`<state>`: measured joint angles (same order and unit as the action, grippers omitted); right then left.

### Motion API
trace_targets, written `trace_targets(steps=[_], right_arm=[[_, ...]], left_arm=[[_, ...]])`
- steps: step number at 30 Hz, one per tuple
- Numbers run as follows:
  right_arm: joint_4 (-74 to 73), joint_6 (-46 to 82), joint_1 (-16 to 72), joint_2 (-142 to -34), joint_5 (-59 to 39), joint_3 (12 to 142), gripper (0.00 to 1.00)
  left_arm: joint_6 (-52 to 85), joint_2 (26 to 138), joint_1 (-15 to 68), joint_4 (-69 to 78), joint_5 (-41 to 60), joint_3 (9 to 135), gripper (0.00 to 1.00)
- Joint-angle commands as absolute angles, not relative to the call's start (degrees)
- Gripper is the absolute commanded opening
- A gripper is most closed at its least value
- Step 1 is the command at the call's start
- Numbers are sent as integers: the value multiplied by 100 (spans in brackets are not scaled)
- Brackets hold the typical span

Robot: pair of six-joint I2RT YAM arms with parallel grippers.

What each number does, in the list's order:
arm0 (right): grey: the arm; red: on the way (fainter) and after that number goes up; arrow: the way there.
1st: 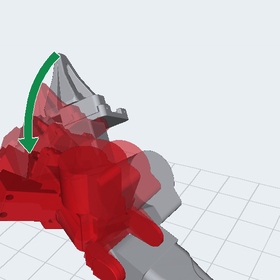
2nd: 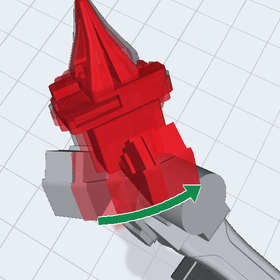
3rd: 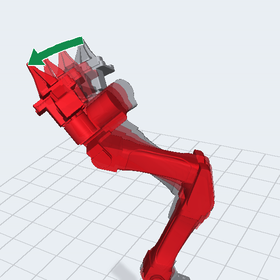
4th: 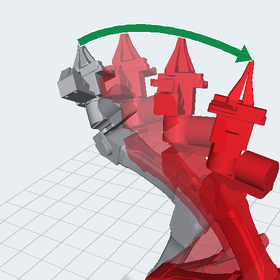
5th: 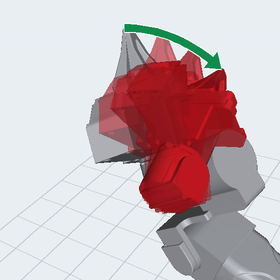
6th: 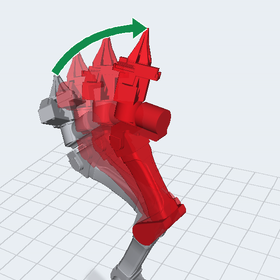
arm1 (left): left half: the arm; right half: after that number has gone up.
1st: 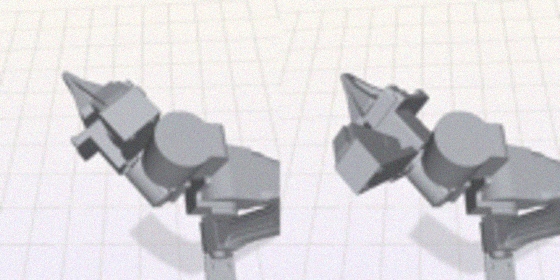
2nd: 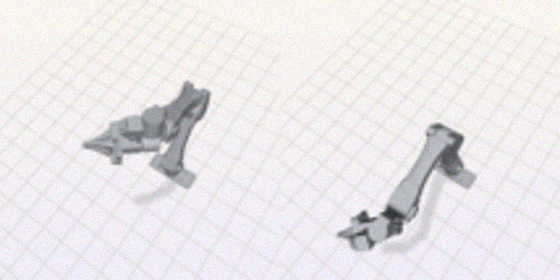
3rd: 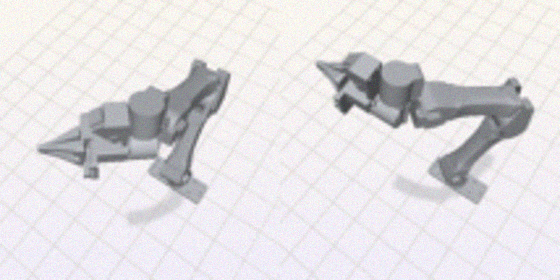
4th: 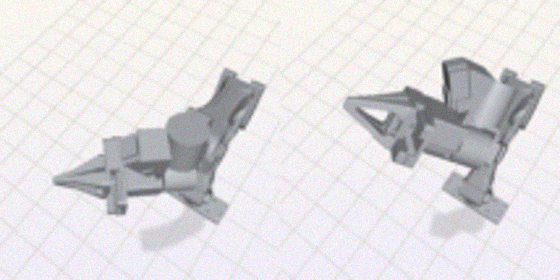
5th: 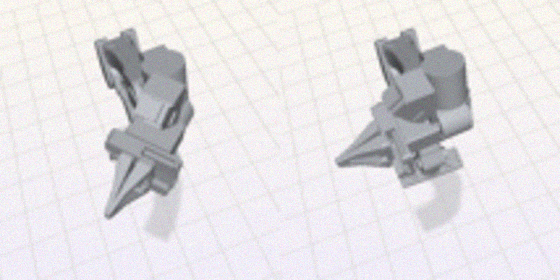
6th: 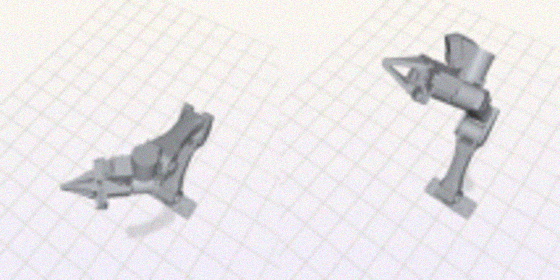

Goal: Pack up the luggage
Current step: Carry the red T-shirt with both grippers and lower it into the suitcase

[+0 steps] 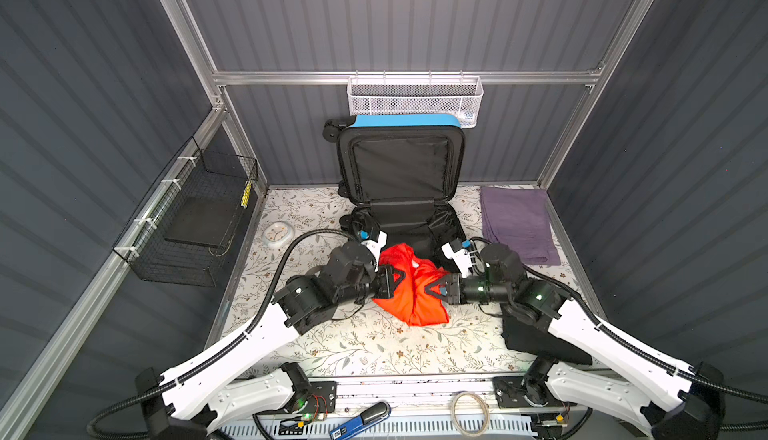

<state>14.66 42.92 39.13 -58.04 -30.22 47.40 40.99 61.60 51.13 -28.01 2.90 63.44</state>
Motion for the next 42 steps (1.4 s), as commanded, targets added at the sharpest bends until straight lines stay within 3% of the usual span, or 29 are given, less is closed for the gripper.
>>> trace_targets(steps=[1,4,11,23,32,37,42], right_arm=[[1552,3852,3352,-6076,-3378,5060,0],[1567,3582,2862,-6521,-3454,5470,0],[1261,3326,2060,-7772,-3706,6240,0],[545,3330,1847,-9509,-3726,6556,0],[377,3317,1810,-10218,-3343,6410,0],[429,3286,1784,-10404,-3069,6370,13],[507,3270,1758,-10344,-2942,6337,40]], left_arm=[[3389,6708,4516,-2370,685,6847,0],[3198,7231,3852,-1871,1146,7022,0],[2638,8433,3211,-1499,1111,7410,0],[2499,9411,2708,-399,948,6650,0],[2380,9861,2610,-97,655,6239,0],[2338,10007,2593,-22,571,6102,0],[2346,10080,2590,-135,395,6116,0]])
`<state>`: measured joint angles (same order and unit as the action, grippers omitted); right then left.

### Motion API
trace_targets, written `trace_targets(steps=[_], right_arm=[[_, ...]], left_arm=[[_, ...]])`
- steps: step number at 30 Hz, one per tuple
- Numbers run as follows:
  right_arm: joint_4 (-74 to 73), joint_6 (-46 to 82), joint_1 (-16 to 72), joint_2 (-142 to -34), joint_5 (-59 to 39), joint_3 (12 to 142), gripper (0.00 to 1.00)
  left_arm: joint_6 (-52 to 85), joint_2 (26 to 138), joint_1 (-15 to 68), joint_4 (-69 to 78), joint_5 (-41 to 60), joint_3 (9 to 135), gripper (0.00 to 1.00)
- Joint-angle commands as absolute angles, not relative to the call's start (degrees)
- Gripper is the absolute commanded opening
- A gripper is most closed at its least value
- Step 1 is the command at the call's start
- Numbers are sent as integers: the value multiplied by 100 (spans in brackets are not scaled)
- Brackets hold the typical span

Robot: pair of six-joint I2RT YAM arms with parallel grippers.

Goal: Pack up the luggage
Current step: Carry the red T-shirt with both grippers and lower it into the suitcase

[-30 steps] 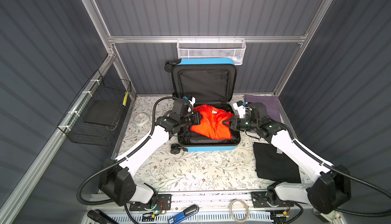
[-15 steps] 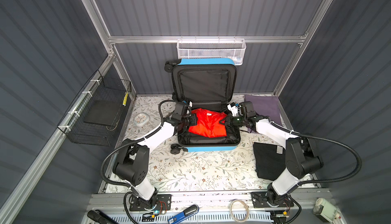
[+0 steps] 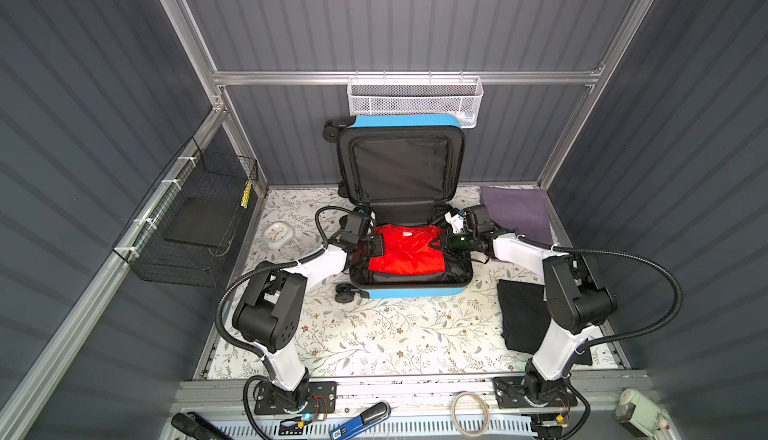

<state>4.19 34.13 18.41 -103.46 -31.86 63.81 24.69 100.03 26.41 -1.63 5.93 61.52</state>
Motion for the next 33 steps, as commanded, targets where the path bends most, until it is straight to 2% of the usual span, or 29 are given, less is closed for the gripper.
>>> trace_targets(steps=[1,2,4,7,11,13,19,27,33], right_arm=[[566,3261,1751,-10288,-2911,6341,45],[626,3242,1749,-10236,-2879,6354,48],[737,3191,1740,-10087,-2806,6371,54],[983,3110,1727,-9844,-2579,6406,61],[1393,2985,1731,-9527,-2065,6510,67],[1482,2951,1731,-9385,-1747,6545,68],[1643,2940,1748,-9326,-1973,6841,67],[1416,3118,2052,-9702,-2492,7073,54],[1207,3280,2206,-10178,-2574,7203,54]], left_arm=[[2347,10081,2593,-167,366,6124,0],[2360,10072,2593,-220,303,6149,6],[2396,10021,2593,-319,177,6165,32],[2413,9879,2593,-376,8,6166,60],[2383,9657,2593,-496,-64,6289,84],[2382,9574,2593,-546,-66,6354,100],[2421,9290,2593,-473,109,6398,100],[2411,9099,2636,-149,906,6433,100],[2441,9286,2713,25,1477,6379,100]])
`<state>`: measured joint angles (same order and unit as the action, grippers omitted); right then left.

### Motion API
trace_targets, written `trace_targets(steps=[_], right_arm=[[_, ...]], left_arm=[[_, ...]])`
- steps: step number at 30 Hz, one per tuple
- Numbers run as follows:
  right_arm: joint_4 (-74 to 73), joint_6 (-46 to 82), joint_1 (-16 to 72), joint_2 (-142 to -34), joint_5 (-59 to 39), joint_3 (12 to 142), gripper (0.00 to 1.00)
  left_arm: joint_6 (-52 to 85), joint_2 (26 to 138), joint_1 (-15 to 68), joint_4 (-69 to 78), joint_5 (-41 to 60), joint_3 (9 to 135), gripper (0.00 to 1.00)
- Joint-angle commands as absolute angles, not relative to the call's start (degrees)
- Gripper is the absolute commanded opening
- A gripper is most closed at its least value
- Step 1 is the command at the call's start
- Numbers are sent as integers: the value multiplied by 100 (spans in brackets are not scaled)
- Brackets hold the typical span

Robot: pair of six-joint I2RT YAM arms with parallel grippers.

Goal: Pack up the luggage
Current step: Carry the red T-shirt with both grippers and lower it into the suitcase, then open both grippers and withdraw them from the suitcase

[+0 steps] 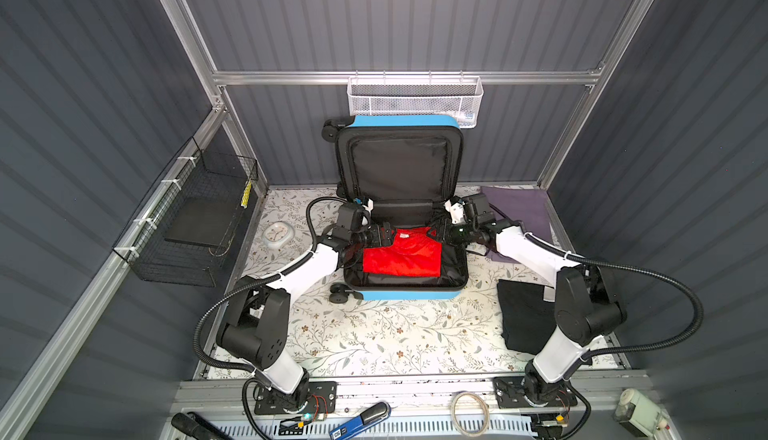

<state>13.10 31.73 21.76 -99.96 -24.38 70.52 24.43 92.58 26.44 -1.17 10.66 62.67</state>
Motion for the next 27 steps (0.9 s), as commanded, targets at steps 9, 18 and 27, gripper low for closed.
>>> trace_targets(steps=[9,18,27], right_arm=[[1070,3254,2186,-10701,-2382,7227,58],[1295,3180,2138,-10290,-2532,7282,61],[1967,3170,1898,-8772,-2426,7048,67]], left_arm=[[2749,9632,2764,795,1086,5468,100],[2734,9675,2777,772,1166,5662,100],[2468,9347,2840,-139,1679,6716,100]])
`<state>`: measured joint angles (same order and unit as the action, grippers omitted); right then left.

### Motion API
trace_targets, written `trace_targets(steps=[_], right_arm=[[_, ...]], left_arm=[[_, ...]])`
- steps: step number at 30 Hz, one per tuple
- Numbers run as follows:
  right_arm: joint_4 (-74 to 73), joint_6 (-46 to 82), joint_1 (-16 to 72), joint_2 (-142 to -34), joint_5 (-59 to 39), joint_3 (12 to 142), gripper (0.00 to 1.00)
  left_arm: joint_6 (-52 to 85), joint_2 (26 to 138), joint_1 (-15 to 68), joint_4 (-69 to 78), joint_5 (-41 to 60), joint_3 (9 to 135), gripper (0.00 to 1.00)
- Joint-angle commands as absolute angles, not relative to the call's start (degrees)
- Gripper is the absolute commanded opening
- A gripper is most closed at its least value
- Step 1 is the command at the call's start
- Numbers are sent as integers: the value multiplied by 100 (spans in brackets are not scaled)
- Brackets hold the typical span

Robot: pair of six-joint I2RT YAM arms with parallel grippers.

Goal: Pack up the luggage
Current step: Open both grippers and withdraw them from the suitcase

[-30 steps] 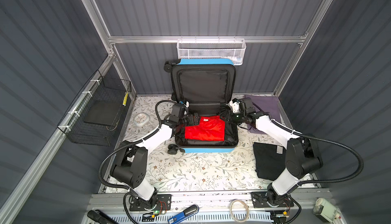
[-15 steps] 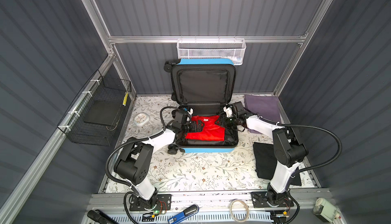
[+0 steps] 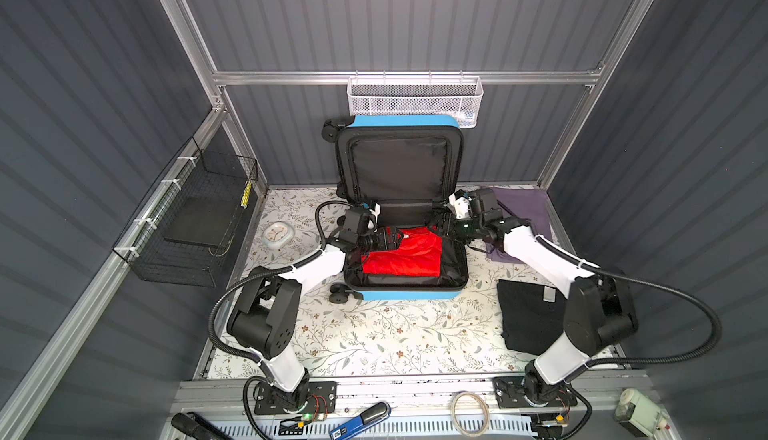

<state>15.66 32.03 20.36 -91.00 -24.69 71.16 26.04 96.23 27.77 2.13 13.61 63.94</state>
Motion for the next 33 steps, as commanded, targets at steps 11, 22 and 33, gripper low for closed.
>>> trace_targets(steps=[11,22,33], right_arm=[[3117,3365,718,-6630,-1512,5979,89],[4311,3252,-2410,-5246,-2269,5257,93],[3889,3797,-3711,-5336,-2514,4224,94]], left_arm=[[2925,9311,4512,-236,1275,7129,100],[3590,10367,6402,128,544,7725,100],[3982,11935,7119,-401,498,9219,100]])
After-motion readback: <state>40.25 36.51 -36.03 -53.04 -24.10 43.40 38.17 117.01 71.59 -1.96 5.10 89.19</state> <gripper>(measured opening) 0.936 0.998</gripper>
